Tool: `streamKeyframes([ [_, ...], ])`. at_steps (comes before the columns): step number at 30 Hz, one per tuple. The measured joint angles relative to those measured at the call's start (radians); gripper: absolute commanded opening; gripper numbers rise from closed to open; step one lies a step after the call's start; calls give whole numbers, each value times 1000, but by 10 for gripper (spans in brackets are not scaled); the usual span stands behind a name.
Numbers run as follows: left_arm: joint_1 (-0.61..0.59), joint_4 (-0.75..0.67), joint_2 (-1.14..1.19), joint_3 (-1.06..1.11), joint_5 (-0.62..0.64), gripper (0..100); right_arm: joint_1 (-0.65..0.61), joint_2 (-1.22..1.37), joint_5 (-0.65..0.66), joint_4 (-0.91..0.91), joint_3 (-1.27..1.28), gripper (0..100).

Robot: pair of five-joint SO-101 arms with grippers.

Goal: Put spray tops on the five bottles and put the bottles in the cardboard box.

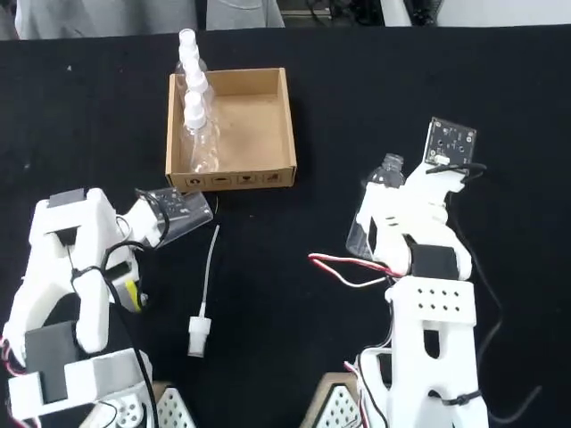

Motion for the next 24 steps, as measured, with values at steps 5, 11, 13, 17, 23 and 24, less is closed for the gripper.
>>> streamKeyframes([
  [5,-2,-63,37,0,0,256,0,0,0,0,0,60],
  [11,-2,-72,55,0,0,247,0,0,0,0,0,60],
  [13,-2,-72,55,0,0,210,0,0,0,0,0,60],
  [17,-2,-72,55,0,9,153,0,0,0,0,0,60],
  [23,0,-63,66,11,12,97,0,0,0,0,0,60],
  [24,0,-63,66,18,12,83,0,0,0,0,0,60],
])
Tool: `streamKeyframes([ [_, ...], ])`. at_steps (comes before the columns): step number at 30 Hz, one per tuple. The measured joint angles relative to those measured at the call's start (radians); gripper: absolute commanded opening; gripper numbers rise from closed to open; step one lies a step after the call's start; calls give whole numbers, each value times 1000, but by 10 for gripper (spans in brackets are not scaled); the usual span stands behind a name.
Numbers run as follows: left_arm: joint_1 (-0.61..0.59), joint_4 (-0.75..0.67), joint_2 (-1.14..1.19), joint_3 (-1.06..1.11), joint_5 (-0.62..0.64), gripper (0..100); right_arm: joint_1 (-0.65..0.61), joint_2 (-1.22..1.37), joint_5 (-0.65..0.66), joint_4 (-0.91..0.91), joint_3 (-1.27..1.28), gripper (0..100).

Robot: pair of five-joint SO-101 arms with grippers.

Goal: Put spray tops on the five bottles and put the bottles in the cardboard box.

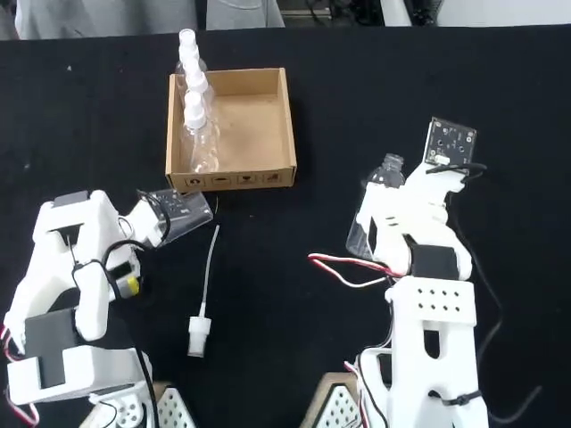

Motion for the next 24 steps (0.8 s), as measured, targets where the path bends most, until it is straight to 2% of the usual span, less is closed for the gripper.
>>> streamKeyframes([
  [5,2,83,0,11,2,30,0,0,0,0,0,60],
  [11,8,169,0,3,3,29,0,0,0,0,0,59],
  [17,8,175,0,3,5,29,0,0,0,0,0,60],
  [24,8,175,0,3,69,29,0,0,0,0,0,59],
])
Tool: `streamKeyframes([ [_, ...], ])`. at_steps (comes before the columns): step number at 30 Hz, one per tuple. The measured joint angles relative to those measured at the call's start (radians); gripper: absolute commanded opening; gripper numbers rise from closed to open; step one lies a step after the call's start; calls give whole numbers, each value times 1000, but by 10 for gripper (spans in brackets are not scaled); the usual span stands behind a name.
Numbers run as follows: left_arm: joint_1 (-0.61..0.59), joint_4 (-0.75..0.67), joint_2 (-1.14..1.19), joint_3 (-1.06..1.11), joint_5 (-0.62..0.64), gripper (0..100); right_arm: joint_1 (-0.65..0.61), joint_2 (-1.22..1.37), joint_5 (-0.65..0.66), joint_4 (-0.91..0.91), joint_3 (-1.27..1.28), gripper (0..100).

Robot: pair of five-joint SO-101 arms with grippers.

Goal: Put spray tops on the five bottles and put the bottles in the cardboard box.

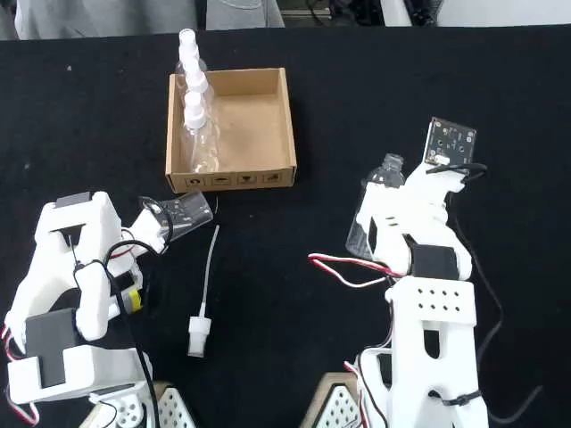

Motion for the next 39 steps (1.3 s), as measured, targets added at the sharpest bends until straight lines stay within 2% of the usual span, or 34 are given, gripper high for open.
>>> streamKeyframes([
  [11,0,0,0,-58,158,29,0,0,0,0,0,60],
  [19,0,0,-5,-66,192,29,-34,0,0,0,0,60],
  [25,0,37,-149,-66,250,30,-54,0,0,-52,48,59],
  [39,37,55,-463,-66,485,30,-64,0,0,-89,64,59],
])
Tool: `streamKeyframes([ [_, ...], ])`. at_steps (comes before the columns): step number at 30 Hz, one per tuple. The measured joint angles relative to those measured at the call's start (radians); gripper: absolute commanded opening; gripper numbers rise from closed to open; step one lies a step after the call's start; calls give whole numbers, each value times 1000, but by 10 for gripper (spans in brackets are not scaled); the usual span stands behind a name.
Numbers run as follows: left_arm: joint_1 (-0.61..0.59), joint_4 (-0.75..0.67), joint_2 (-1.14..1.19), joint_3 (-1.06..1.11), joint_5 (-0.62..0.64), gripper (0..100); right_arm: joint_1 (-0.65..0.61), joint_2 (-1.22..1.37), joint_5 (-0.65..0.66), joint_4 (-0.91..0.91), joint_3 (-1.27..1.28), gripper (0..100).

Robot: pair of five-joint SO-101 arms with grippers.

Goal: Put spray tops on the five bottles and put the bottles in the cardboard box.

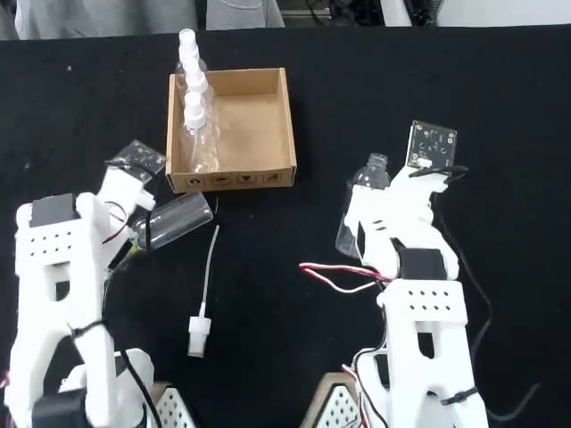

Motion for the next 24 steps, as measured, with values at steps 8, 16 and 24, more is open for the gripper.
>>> streamKeyframes([
  [8,8,0,-124,0,81,30,0,0,0,0,0,58],
  [16,95,-25,-215,0,236,30,0,0,0,0,0,58],
  [24,207,-66,-313,0,371,29,-34,0,0,0,0,57],
])
